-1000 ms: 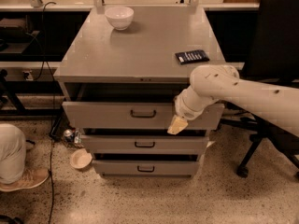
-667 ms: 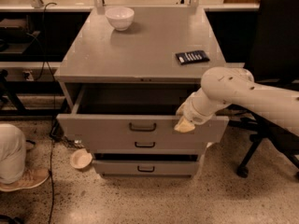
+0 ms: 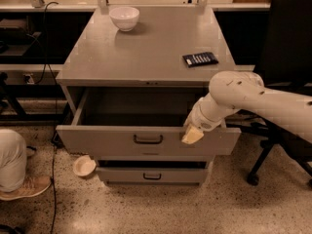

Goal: Open top drawer

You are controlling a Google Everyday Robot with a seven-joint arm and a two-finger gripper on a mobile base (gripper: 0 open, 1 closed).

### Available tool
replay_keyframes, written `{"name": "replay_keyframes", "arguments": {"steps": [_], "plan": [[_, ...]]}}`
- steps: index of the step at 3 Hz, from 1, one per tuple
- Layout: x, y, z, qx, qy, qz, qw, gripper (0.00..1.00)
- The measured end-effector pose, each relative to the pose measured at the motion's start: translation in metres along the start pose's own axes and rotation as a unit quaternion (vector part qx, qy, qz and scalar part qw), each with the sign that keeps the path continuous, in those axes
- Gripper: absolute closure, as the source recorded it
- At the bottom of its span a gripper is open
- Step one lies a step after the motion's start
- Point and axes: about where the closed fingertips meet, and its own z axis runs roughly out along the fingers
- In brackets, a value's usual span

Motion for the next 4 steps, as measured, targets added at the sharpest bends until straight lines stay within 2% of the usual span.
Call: {"name": "replay_keyframes", "arguments": {"steps": [1, 2, 3, 4], "plan": [[0.002, 0.005, 0.0, -0.003, 0.001, 0.003, 1.0, 1.0], [0.01, 0.02, -0.002, -0.014, 0.004, 0.012, 0.9998, 1.0], [0.018, 0.05, -0.022, -0.016, 0.01, 0.046, 0.9988, 1.0], [0.018, 0.052, -0.021, -0.018, 0.011, 0.044, 0.9988, 1.0]]}}
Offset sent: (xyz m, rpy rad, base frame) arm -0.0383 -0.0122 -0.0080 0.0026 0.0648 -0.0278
